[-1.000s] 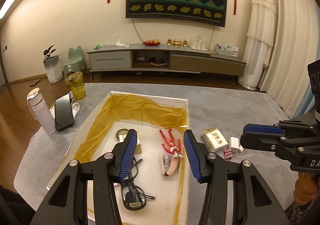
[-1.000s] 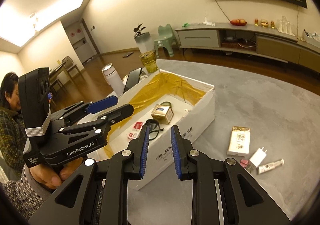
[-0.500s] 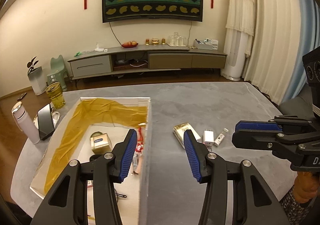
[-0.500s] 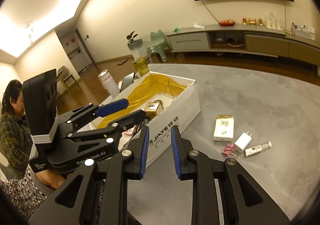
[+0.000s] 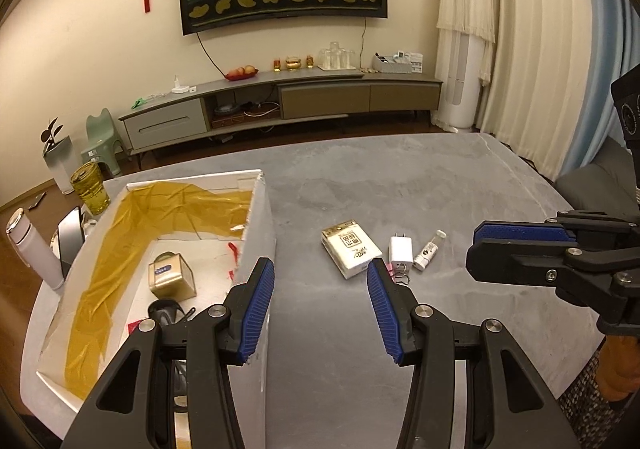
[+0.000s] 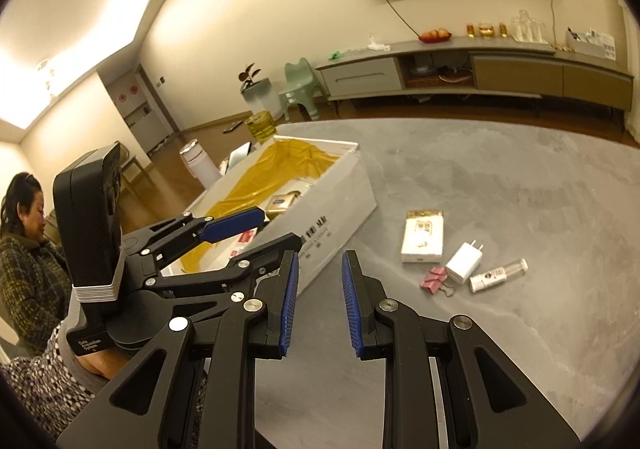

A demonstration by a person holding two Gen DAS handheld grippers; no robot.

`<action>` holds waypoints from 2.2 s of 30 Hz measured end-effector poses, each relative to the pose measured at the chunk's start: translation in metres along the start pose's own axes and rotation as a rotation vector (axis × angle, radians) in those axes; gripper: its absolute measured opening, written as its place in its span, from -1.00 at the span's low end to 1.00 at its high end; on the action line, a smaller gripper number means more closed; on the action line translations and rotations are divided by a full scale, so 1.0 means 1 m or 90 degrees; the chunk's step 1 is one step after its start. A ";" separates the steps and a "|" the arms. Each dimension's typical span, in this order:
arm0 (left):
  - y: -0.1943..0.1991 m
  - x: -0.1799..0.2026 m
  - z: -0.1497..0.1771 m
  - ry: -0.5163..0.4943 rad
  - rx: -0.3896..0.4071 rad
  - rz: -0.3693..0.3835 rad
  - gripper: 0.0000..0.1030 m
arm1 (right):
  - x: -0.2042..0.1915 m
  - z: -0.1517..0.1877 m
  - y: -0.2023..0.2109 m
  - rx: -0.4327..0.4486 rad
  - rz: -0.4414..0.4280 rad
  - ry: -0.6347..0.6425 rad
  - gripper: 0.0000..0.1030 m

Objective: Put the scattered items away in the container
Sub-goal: 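Move both tools from the box back to the remaining items on the table, then grasp the cream tissue pack with the left tool while the right tool closes on the pink binder clips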

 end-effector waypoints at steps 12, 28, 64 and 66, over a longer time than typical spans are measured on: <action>-0.036 0.020 0.008 -0.013 -0.040 0.009 -0.03 | 0.044 0.017 -0.013 -0.012 0.009 -0.049 -0.50; -0.079 0.024 0.022 -0.007 -0.092 0.009 -0.03 | 0.077 0.045 -0.045 -0.071 0.010 -0.092 -0.48; -0.185 0.029 0.001 0.124 -0.169 0.037 0.07 | 0.121 0.070 -0.104 -0.138 0.022 -0.149 -0.32; -0.193 0.029 -0.001 0.139 -0.172 0.039 0.07 | 0.122 0.069 -0.109 -0.135 0.024 -0.150 -0.32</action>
Point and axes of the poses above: each gripper's, at about its wrist camera, not at the fingertips, and y roughly against the way its jaws point, x to its right, z to its underside, the point moved 6 cm from there along -y, roughly the way its jaws point, and after that the axes turned 11 degrees about y, right-handed, at the moved point
